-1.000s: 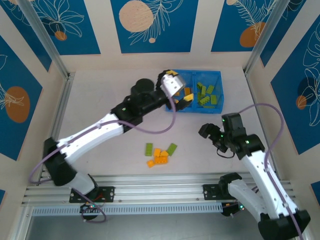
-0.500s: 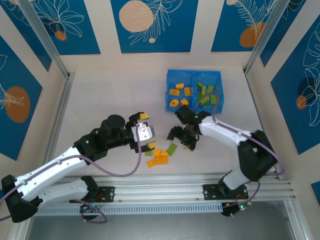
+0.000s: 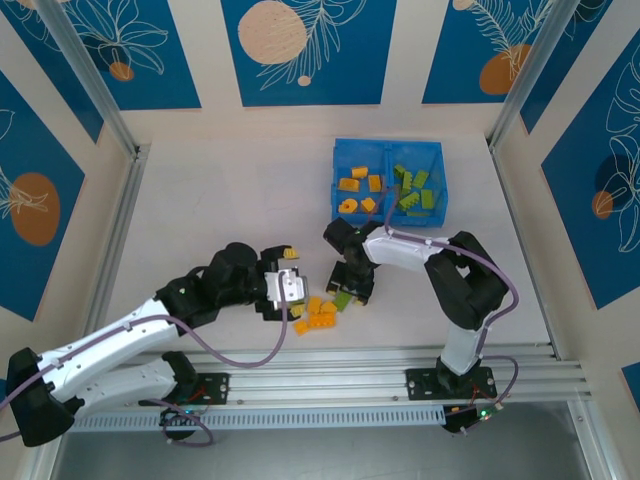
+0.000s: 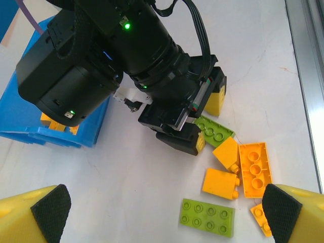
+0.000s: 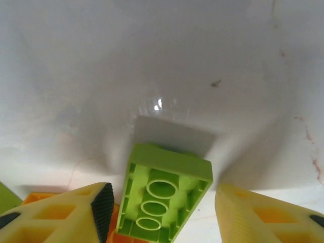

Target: Sort the legos into containers by color

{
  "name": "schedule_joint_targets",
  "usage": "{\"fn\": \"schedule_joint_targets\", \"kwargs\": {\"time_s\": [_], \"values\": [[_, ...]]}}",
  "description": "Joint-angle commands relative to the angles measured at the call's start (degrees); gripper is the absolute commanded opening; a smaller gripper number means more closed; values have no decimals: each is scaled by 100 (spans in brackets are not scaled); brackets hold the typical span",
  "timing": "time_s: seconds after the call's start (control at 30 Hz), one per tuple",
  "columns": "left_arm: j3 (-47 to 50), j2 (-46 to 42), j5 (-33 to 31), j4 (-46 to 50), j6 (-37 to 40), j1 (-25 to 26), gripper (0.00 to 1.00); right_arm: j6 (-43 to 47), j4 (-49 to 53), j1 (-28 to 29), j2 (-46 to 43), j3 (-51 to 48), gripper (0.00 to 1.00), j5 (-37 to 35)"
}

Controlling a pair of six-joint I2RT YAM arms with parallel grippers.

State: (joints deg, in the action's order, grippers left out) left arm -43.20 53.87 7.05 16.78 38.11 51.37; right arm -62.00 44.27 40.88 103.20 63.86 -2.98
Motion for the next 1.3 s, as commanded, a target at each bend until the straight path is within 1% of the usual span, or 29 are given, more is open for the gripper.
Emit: {"fn": "schedule_joint_targets", "kwargs": {"time_s": [0.0,0.1,0.2,0.23,0.3,0.43,0.53,0.6,0.7,0.77,0.87,0.93,1.03,1.13,1.27], "values": [[73,54,141,-230,92,-35,100,-124,174,34,156,83,52,-170],[105,62,334,-317,57,-39,100,-112,248,-1,131,61,42,-312],[145,45,752,-338,92,-34,100,-90,262,-98,-76,-19,33,-383],[154,54,867,-346,92,-40,100,-82,265,-136,-174,-42,31,-397],[154,78,1045,-418,75,-39,100,-15,292,-247,-436,-71,31,-450],[155,105,1114,-657,18,-40,100,191,490,-515,-1000,40,31,-735],[155,104,1140,-834,-41,-37,100,494,655,-803,-1514,210,31,-1067],[138,109,1124,-917,-94,-44,100,855,750,-1024,-1781,390,31,-1411],[110,111,913,-1061,-220,-39,100,1499,850,-1375,-1984,741,31,-2017],[91,132,533,-1166,-374,-40,100,2028,786,-1660,-1976,988,31,-2548],[-72,185,43,-995,-521,-40,100,2735,412,-2095,-1832,1274,32,-3254],[-192,205,-204,-866,-671,-37,100,3119,80,-2398,-1623,1465,32,-3434],[-343,227,-392,-715,-967,-40,100,3486,-299,-2846,-1073,1900,32,-3345],[-444,251,-633,-641,-1457,-39,100,3588,-384,-3184,-325,2557,32,-3208],[-571,234,-994,-357,-2188,-34,100,3639,-422,-3418,709,3541,32,-3081]]}}
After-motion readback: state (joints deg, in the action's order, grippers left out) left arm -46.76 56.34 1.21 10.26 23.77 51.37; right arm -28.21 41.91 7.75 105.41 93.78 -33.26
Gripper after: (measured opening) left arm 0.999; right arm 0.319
